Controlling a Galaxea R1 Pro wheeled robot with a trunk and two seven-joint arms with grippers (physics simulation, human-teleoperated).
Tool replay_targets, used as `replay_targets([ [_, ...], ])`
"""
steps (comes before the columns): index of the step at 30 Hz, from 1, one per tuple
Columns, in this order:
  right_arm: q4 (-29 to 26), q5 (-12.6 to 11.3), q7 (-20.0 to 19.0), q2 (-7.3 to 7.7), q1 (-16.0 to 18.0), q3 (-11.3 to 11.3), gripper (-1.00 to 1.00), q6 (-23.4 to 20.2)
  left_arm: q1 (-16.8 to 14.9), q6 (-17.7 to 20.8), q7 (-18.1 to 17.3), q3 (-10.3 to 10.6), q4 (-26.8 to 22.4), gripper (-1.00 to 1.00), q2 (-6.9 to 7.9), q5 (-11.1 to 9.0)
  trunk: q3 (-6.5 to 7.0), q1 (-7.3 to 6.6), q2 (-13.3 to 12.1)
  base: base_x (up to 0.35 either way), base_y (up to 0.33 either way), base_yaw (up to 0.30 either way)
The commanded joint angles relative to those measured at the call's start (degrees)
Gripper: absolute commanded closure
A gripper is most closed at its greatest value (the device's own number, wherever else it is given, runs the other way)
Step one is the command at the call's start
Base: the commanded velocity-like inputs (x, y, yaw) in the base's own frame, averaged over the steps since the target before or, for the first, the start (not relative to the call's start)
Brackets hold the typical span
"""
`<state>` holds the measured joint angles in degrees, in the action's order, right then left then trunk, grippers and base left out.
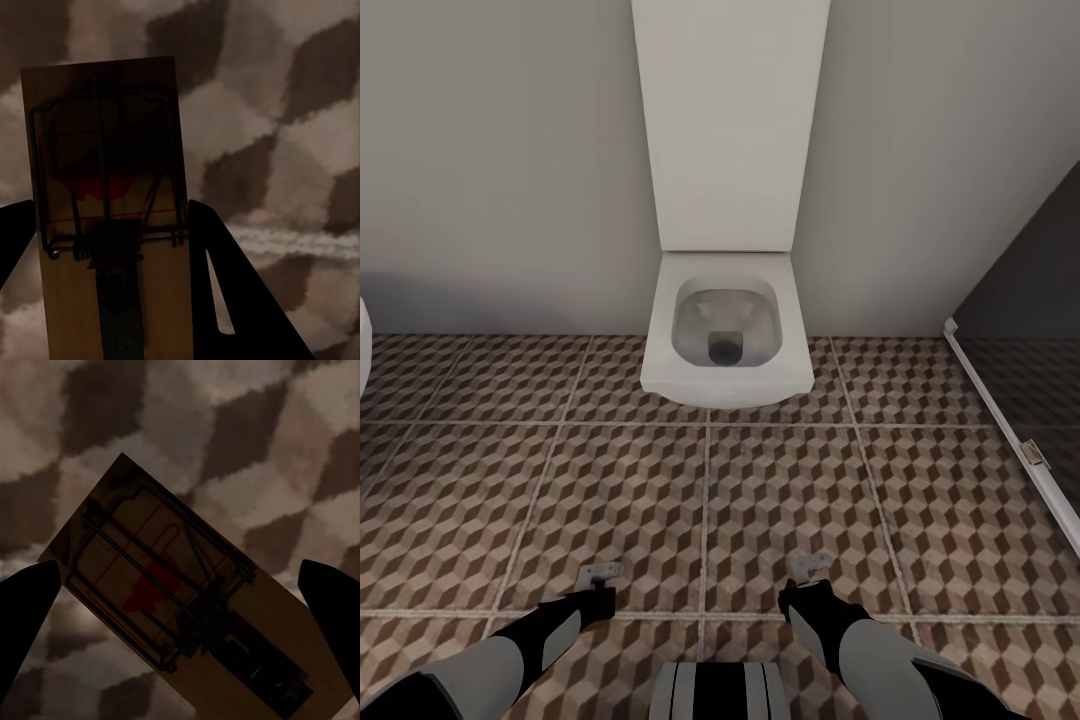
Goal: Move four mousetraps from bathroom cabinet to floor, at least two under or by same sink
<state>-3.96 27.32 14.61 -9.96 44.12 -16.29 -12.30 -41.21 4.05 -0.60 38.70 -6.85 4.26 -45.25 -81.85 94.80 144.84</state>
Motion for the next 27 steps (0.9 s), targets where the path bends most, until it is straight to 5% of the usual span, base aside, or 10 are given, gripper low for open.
replay_targets([
  [1, -0.09, 0.61, 0.1, -0.04, 0.0, -0.41, 1.0, -0.36, -0.01, 0.26, -0.09, 0.23, -0.1, 1.0, 0.04, -0.19, -0.03, -0.01, 0.01, 0.0, 0.0, 0.0],
  [14, 0.23, 0.58, 0.12, -0.04, 0.0, -0.41, 1.0, -0.36, -0.01, 0.26, -0.02, 0.23, -0.1, 1.0, 0.04, -0.19, -0.03, -0.01, 0.01, 0.0, 0.0, 0.0],
  [27, 0.77, 3.16, 0.15, -0.04, 0.0, -0.74, 1.0, -0.17, -0.01, 0.26, -0.02, 0.23, -0.1, 1.0, 0.04, -0.19, -0.03, -0.01, 0.01, 0.0, 0.0, 0.0],
])
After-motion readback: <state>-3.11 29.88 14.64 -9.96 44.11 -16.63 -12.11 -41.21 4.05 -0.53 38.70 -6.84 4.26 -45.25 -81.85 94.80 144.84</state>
